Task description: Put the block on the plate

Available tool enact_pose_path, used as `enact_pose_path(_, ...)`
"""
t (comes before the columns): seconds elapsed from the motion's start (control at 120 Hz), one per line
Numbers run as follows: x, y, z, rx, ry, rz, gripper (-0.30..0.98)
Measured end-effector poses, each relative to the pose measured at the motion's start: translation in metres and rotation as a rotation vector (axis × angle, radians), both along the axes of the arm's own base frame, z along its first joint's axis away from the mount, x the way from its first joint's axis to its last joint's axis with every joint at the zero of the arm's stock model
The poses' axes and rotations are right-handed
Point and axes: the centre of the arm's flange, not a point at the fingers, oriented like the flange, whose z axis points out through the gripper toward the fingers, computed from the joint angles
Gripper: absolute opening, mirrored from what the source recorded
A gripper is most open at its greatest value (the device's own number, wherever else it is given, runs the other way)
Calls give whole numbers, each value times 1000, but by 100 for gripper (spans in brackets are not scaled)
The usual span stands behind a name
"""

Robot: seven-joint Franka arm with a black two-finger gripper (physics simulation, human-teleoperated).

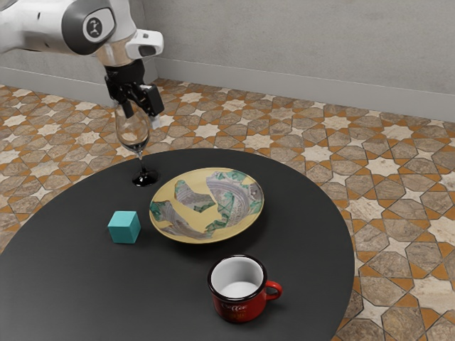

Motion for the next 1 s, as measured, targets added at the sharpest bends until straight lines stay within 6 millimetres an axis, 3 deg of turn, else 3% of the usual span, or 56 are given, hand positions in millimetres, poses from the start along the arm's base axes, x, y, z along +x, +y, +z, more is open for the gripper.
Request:
enact_pose_path(0.267, 0, 9, -2, 1, 5, 2, 69)
enact_pose_path(0.367, -10, 8, -22, -4, 64, -4, 69)
enact_pose_path(0.483, -37, 5, -42, -15, 128, -27, 69)
enact_pose_path(0.575, -43, 9, -55, -16, 159, -74, 69)
enact_pose_path(0.8, -46, 52, -92, 32, 199, -215, 69)
enact_pose_path(1.0, -29, 99, -136, 93, 196, -357, 69)
